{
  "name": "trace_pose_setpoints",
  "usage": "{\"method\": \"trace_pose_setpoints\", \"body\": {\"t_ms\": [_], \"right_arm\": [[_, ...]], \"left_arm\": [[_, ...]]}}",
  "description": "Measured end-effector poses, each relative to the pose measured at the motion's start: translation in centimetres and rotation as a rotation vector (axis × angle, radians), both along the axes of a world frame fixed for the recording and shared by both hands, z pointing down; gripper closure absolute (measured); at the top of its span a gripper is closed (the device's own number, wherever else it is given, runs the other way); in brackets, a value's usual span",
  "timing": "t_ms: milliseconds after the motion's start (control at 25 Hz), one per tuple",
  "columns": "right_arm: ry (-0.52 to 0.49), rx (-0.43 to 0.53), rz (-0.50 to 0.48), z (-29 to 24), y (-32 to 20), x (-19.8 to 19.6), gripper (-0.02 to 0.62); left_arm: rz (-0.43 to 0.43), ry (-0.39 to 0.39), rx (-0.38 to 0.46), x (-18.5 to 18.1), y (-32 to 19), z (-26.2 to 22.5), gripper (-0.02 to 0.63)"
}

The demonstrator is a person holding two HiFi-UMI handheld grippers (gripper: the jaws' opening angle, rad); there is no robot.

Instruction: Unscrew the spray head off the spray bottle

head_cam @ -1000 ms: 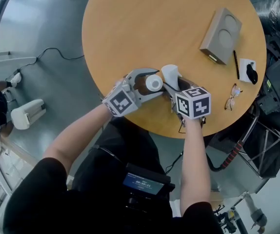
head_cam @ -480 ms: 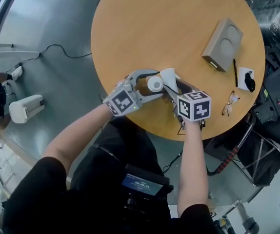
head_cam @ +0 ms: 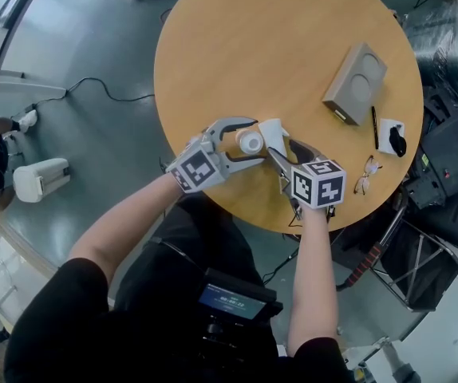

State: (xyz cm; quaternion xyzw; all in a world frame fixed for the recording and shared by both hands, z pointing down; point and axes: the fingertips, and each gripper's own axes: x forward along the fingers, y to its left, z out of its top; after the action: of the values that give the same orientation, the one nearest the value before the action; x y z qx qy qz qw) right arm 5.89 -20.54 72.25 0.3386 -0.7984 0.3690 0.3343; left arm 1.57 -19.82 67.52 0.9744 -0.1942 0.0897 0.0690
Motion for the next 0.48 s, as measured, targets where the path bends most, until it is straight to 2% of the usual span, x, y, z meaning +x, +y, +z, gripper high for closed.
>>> {"method": "trace_pose_setpoints", "body": {"t_ms": [200, 320, 480], "right_arm": [[-0.042, 0.078, -0.021, -4.3, 0.4, 0.0, 0.328], [-0.147, 0.173, -0.044, -8.7, 0.4, -0.5, 0.328], [-0.272, 0.293, -0.081, -15.0, 1.0, -1.3, 0.329]], "left_arm": [[-0.045, 0.005, 0.016, -1.2, 0.0, -3.7, 0.249], [-0.068, 0.002, -0.008, -1.9, 0.2, -6.3, 0.249], [-0.065, 0.042, -0.036, -2.0, 1.2, -11.5, 0.253]]}}
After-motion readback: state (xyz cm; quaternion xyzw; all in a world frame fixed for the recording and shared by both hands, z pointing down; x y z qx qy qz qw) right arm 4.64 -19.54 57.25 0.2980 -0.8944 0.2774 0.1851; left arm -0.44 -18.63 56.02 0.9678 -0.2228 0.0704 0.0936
